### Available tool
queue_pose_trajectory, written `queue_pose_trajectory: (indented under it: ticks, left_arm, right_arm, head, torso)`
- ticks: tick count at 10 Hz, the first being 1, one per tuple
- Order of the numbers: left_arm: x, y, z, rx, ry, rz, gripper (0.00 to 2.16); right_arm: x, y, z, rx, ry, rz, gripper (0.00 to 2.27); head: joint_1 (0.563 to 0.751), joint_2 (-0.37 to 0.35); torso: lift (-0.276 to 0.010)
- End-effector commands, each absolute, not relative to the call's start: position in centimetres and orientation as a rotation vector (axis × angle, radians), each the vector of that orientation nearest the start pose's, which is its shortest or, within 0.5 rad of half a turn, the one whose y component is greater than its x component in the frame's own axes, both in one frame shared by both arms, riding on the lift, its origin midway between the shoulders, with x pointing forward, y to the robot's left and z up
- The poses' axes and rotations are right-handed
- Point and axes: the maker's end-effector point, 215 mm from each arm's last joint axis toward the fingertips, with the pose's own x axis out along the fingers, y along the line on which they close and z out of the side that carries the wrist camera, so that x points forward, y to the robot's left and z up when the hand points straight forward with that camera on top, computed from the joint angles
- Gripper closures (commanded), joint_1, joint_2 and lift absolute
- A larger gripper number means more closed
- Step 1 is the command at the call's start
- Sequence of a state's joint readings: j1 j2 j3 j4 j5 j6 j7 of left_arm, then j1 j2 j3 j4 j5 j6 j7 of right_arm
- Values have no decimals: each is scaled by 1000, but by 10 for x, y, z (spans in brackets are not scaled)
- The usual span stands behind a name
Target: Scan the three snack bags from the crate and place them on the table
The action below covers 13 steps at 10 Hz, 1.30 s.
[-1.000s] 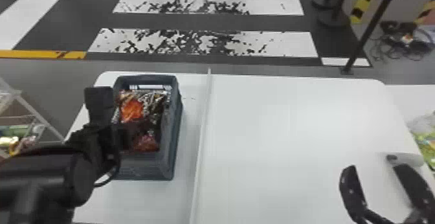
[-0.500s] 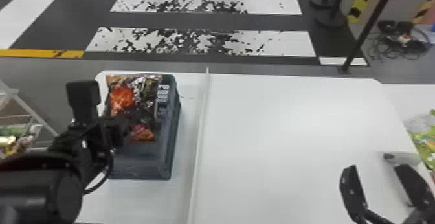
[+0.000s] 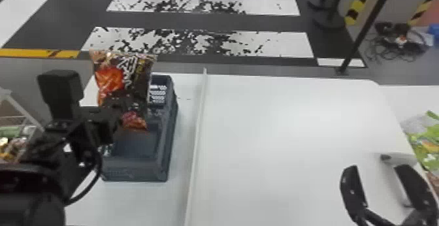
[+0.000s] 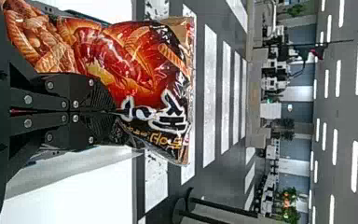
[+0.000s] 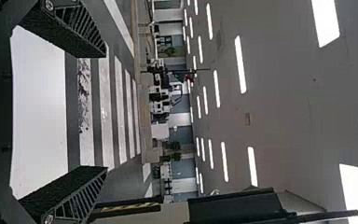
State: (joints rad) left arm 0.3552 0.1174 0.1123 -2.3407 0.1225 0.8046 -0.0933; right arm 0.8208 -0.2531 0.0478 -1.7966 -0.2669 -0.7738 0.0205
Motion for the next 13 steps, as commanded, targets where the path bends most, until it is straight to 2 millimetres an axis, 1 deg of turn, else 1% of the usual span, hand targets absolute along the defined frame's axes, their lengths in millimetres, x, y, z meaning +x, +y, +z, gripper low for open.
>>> queue_pose_trajectory:
  ticks: [1, 2, 3, 4, 5, 6, 7, 8, 9, 10, 11, 12, 13]
  left_arm:
    - [457, 252, -322, 34, 354, -83, 2128]
    - [454, 238, -312, 33, 335, -106, 2128]
    - [453, 219, -307, 29, 326, -141, 2128]
    - [454, 192, -305, 19, 319, -190, 2128]
    - [458, 157, -312, 41, 326, -251, 2128]
    - [464, 118, -325, 52, 344, -324, 2128]
    - [466, 81, -343, 53, 376, -391, 2128]
    - [467, 46, -372, 57, 428, -452, 2128]
    - [463, 16, -409, 52, 496, -496, 2128]
    - [456, -12, -437, 48, 535, -545, 2128]
    - [446, -38, -465, 76, 576, -593, 2128]
    - [436, -57, -487, 95, 604, -625, 2128]
    - [424, -71, -505, 111, 631, -660, 2128]
  right_arm:
    - [299, -269, -355, 86, -167, 71, 70]
    - [301, -273, -351, 83, -175, 65, 70]
    - [302, -278, -348, 80, -182, 56, 70]
    - [303, -284, -344, 81, -189, 45, 70]
    - [305, -287, -340, 80, -198, 42, 70]
    - [307, -290, -337, 77, -200, 37, 70]
    - [310, -290, -337, 77, -189, 37, 70]
    - [314, -289, -336, 78, -179, 41, 70]
    - [319, -286, -337, 73, -155, 57, 70]
    - [324, -283, -340, 72, -128, 74, 70]
    - [329, -277, -345, 66, -93, 107, 73]
    - [333, -278, -346, 64, -66, 121, 76]
    - [335, -283, -344, 64, -51, 118, 76]
  head:
    - [695, -3]
    - [695, -14]
    - [695, -25]
    - [695, -53]
    - [695, -100]
    - [695, -155]
    - [695, -188]
    - [695, -247]
    - [695, -301]
    - [695, -346]
    - [695, -350]
    - [695, -350]
    - [695, -350]
  torso:
    - [-37]
    - [-37]
    - [-37]
    - [-37]
    - [-37]
    - [-37]
    - [-37]
    - [-37]
    - [-37]
    - [-37]
    - [-37]
    - [-37]
    - [-37]
